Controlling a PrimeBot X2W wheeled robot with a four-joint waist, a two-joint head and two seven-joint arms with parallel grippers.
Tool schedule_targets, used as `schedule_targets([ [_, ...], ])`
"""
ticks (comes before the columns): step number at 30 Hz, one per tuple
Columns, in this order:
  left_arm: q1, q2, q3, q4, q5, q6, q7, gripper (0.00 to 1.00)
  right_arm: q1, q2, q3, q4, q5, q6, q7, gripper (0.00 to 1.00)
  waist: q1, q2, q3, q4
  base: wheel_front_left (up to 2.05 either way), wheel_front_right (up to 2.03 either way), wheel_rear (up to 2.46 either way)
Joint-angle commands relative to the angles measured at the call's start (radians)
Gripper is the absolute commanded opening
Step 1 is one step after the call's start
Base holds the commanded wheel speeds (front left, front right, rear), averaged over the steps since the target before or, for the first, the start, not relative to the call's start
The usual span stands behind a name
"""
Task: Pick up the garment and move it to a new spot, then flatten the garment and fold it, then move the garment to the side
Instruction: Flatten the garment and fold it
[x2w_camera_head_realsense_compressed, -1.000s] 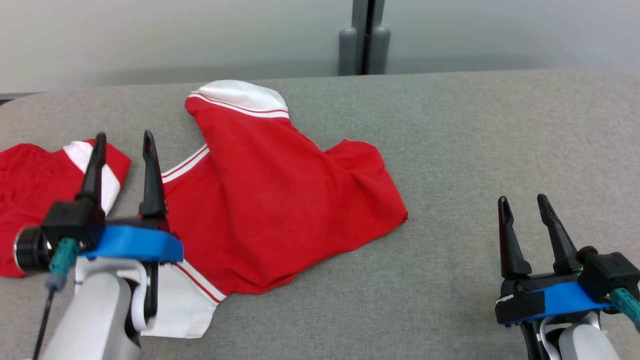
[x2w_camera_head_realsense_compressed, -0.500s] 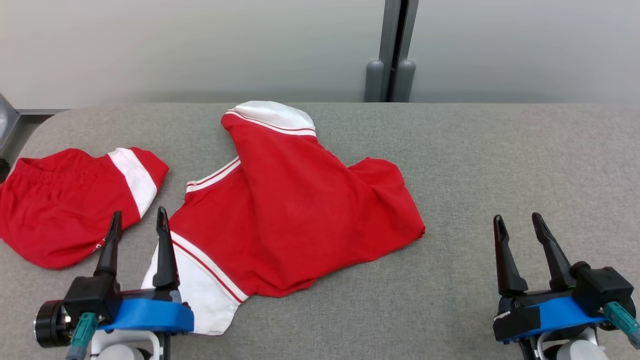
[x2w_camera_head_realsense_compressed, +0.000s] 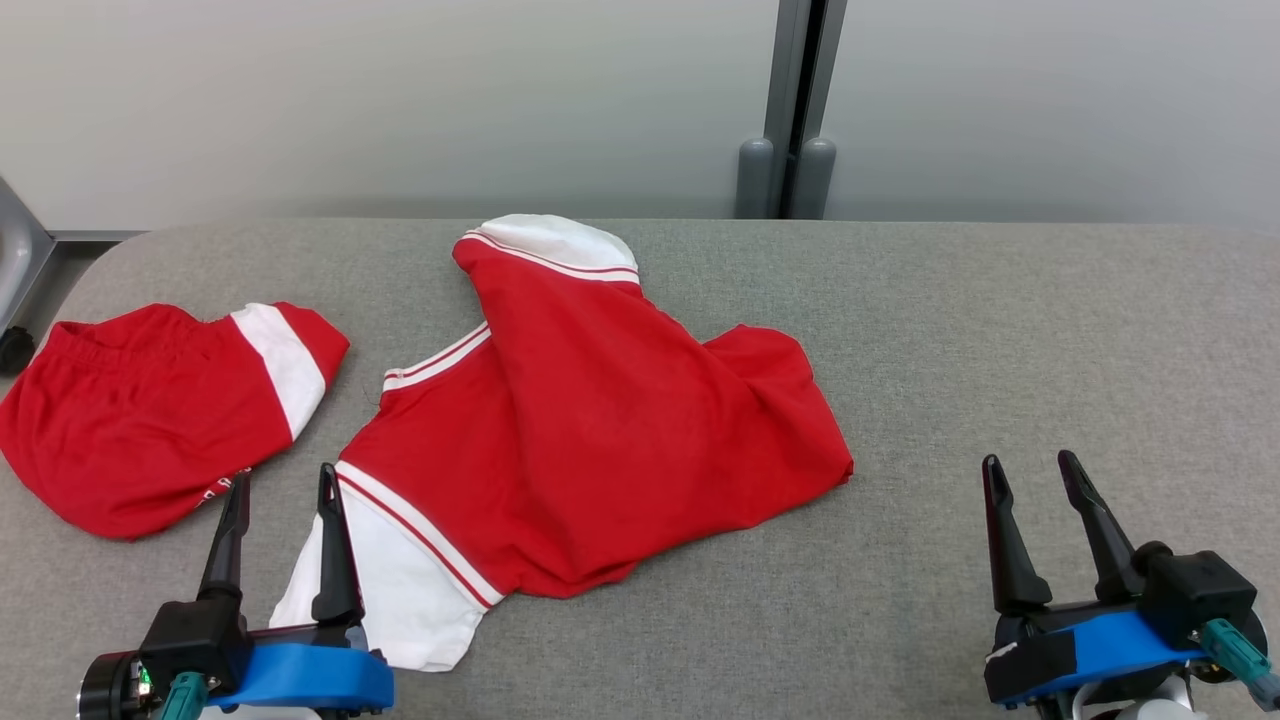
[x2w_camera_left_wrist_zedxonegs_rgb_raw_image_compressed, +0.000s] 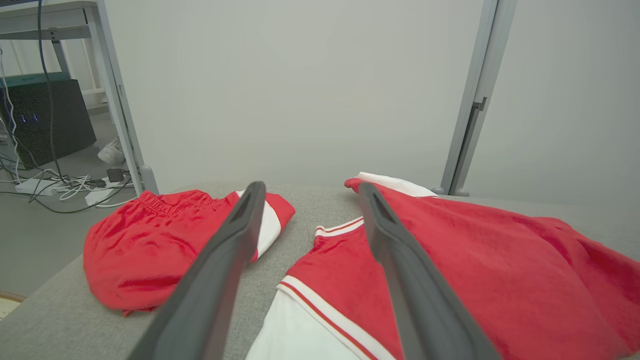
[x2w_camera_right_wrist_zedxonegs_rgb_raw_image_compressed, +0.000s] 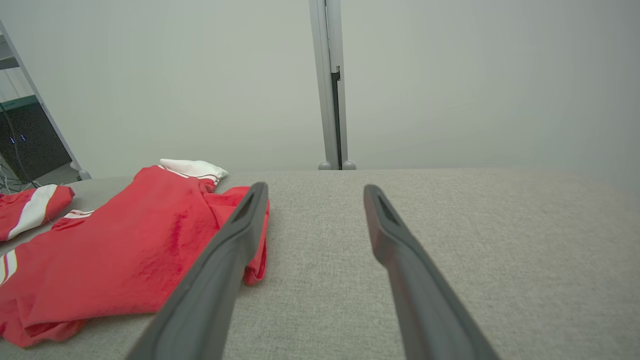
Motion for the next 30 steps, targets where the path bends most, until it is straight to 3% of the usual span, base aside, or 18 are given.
schedule_targets([
  [1,0.003,0.001,0.010,-0.001,0.005,-0.003,-0.005,1.00,0.007,-0.001,0.000,0.003,-0.004,0.002,0.000,1.00,0.0001,0.0000,0.000,0.001,0.00,0.00,0.00],
  [15,-0.057,-0.038,0.024,0.017,0.045,-0.043,-0.005,1.00,-0.146,-0.001,0.081,0.067,-0.055,0.002,0.042,1.00,0.0001,0.0000,0.047,0.046,0.00,0.00,0.00],
  [30,-0.135,-0.087,0.005,0.036,0.073,-0.082,-0.005,1.00,-0.347,-0.030,0.084,0.496,-0.111,0.001,0.057,1.00,0.0001,0.0000,0.147,0.148,0.00,0.00,0.00],
])
